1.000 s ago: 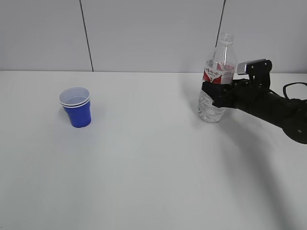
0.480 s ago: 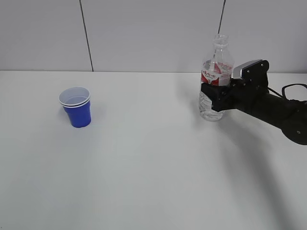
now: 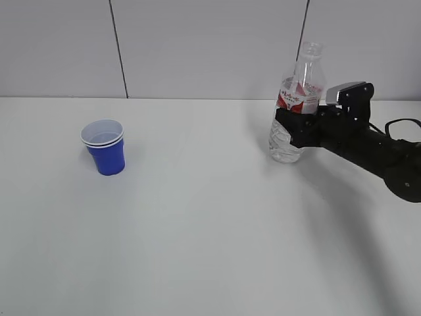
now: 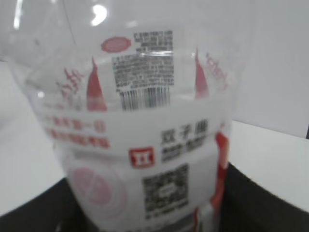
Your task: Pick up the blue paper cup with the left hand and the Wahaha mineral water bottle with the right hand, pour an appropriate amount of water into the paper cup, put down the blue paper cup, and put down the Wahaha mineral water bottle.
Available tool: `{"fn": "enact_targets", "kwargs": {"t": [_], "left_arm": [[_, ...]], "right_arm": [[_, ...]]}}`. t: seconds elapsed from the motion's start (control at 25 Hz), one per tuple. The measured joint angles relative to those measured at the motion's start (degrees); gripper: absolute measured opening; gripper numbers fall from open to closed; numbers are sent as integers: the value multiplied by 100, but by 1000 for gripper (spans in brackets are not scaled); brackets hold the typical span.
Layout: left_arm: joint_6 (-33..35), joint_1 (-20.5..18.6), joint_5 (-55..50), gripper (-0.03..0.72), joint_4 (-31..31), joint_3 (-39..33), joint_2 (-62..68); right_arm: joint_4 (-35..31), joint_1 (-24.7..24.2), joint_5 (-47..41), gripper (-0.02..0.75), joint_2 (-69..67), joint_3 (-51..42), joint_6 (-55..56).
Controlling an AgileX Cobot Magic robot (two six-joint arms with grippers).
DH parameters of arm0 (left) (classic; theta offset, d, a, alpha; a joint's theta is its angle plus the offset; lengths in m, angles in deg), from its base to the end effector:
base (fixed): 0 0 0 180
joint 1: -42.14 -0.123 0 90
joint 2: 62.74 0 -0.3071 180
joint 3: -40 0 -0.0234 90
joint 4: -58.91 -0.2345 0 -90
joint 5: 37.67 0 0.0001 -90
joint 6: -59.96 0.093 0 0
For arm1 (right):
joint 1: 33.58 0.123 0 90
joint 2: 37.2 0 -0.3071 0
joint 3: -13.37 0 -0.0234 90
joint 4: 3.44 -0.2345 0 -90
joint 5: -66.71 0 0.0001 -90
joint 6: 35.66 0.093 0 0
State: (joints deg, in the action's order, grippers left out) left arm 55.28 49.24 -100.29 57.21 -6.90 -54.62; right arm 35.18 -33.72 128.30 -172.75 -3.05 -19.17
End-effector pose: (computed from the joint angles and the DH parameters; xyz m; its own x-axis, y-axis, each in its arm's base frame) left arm -0.0423 0.0077 0.2768 -0.4660 -0.0104 -0.8847 0.0689 0.9965 -0.0480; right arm 0.4274 0.0500 0.1329 -0.0748 -0.0628 -0.9952 -0.5504 0.8348 -0.0113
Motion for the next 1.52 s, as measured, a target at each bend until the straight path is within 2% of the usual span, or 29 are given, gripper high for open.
{"fn": "enact_targets", "kwargs": {"t": [0.24,0.64,1.28,1.52], "left_arm": [[0,0,0,241,0,0,0],[0,0,0,241,0,0,0],[0,0,0,241,0,0,0],[0,0,0,241,0,0,0]], "right_arm": [[-291,0,404,401,-288,10,-13],[-75,0,498,401,-313,10,-513],[-96,0,501,403,-313,10,-556],[-106,0,501,464,-313,10,-556]]}}
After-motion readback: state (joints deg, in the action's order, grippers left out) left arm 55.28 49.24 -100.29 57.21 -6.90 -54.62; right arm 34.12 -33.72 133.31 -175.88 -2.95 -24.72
